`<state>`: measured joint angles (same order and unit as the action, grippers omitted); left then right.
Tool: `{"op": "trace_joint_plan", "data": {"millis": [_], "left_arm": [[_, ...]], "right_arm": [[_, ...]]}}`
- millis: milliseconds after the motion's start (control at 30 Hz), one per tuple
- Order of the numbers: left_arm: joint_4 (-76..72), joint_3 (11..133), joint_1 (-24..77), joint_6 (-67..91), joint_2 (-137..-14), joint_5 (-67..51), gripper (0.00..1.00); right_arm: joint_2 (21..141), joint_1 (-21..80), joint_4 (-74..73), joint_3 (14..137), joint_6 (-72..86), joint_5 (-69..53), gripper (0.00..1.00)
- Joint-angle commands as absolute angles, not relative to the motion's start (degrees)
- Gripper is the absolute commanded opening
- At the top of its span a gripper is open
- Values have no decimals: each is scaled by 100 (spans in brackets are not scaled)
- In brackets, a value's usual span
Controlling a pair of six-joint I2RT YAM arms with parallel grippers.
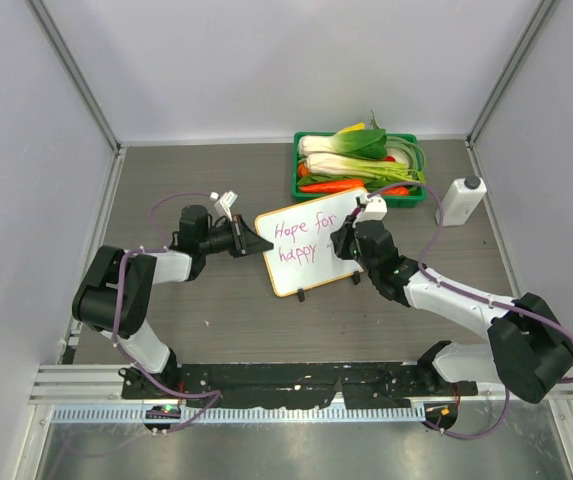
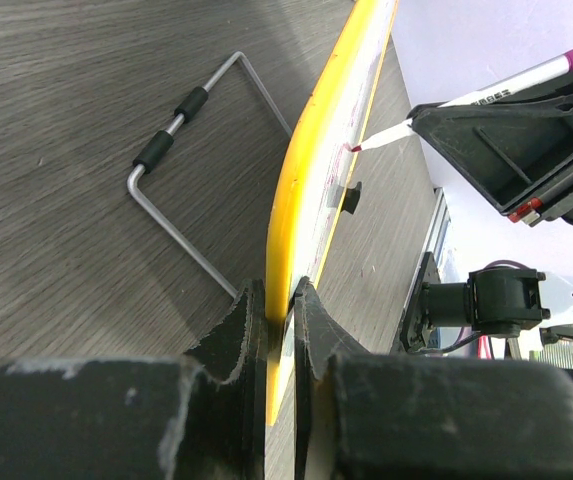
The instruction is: Write a sentence on the whiteboard
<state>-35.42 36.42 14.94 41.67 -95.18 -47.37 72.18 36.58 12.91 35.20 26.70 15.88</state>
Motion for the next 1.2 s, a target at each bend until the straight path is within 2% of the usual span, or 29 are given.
{"op": "trace_joint_plan", "data": {"millis": [0, 500, 1167], "left_arm": [[-2821, 3507, 1485, 3647, -9738, -4026, 0], [-2804, 3524, 1477, 3647, -9765, -4025, 0], [-2804, 3516, 1477, 3647, -9765, -4025, 0]], "right_arm": [[7163, 3656, 1784, 3621, 2610, 1846, 1], [7356, 3639, 1934, 3621, 2619, 1899, 1], [7348, 3639, 1749, 3252, 2602, 1380, 1]]}}
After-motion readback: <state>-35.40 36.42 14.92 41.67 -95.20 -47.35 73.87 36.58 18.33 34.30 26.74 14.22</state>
